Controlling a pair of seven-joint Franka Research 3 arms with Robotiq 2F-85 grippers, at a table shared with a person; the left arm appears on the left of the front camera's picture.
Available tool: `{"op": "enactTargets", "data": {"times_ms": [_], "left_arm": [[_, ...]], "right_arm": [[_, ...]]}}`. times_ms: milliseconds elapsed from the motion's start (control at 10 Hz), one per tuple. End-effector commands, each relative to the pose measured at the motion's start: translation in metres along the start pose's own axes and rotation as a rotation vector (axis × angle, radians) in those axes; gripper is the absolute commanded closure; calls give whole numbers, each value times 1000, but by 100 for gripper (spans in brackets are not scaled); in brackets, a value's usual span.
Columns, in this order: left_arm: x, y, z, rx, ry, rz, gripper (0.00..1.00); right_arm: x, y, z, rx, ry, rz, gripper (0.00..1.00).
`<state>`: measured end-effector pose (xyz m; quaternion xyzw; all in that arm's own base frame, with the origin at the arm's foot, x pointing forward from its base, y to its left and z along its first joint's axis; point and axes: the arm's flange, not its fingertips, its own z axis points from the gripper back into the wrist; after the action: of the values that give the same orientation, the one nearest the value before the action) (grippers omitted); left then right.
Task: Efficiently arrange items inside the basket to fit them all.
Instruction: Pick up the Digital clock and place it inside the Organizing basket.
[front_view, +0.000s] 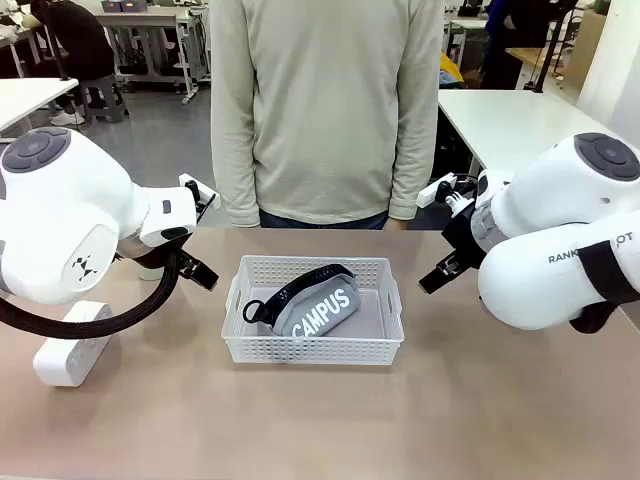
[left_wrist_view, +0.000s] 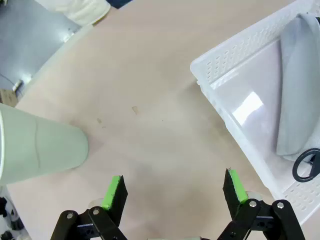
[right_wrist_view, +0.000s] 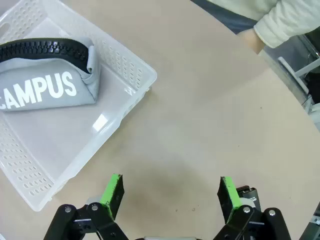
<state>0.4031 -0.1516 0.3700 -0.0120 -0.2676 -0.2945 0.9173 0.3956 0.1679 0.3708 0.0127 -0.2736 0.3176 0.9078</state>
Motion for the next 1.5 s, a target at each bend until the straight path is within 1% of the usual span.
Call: {"op": "enactTargets", "data": {"times_ms": [0, 1400], "left_arm": [[0, 0, 0, 0, 0, 0, 0], [0, 0, 0, 0, 0, 0, 0]], "right_arm": [[0, 0, 0, 0, 0, 0, 0], [0, 0, 0, 0, 0, 0, 0]]}}
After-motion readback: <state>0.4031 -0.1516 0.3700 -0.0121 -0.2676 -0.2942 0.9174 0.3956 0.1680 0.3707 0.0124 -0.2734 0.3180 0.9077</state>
